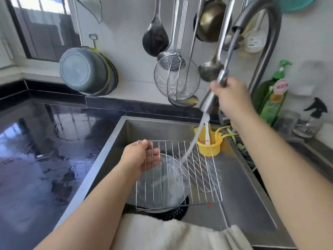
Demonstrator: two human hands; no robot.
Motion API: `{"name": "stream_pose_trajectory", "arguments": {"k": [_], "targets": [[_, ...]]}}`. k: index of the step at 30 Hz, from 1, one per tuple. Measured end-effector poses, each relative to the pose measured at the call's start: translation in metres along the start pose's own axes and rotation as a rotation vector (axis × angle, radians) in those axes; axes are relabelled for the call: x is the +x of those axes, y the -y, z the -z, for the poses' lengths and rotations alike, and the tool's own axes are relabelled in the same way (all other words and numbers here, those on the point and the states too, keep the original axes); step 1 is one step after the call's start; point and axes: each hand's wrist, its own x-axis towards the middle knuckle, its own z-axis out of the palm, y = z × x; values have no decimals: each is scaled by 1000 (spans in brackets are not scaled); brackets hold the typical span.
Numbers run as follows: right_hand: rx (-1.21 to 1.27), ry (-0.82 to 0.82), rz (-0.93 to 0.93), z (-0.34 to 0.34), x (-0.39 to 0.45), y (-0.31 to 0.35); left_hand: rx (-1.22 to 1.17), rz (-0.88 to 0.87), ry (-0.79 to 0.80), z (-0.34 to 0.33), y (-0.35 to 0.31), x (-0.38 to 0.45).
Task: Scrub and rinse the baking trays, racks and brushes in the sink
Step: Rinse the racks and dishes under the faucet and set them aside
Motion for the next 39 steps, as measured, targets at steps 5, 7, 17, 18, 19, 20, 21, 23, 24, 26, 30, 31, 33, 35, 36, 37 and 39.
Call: {"name": "stream_pose_trajectory", "arguments": {"k": [5,7,17,18,19,20,21,23,24,26,30,31,33,35,36,37,39], "targets": [[-77,164,-33,-20,-18,-51,42,-26,33,-2,0,0],[-14,219,-31,-26,-14,-66,76,-31,51,-4,1,0],[222,487,-28,4,-9,-74,132,-26,51,-7,3,5],[239,499,-24,7,-10,-74,130,-26,52,-6,3,5],[247,506,-17,10,-11,-74,126,-25,53,-6,3,5],[252,511,-8,11,-13,-74,121,-24,55,-6,3,6],[254,510,-3,11,-13,-75,119,-21,57,-6,2,6],[259,514,-7,13,-13,-76,120,-13,64,-6,2,5],[257,516,-7,15,-13,-76,123,-11,65,-6,3,5],[232,514,3,18,-11,-77,132,-12,64,-6,3,6],[214,484,15,14,-13,-75,161,-10,74,-6,5,7],[217,470,19,7,-14,-72,170,-9,82,-7,6,7],[236,431,35,-10,-20,-64,176,-6,105,-8,8,6],[282,386,53,-30,-28,-53,176,-1,135,-10,9,5],[310,366,55,-38,-31,-48,181,2,146,-10,9,5],[329,351,54,-45,-33,-44,186,4,153,-11,9,4],[331,344,54,-51,-36,-37,204,3,161,-12,9,4]]}}
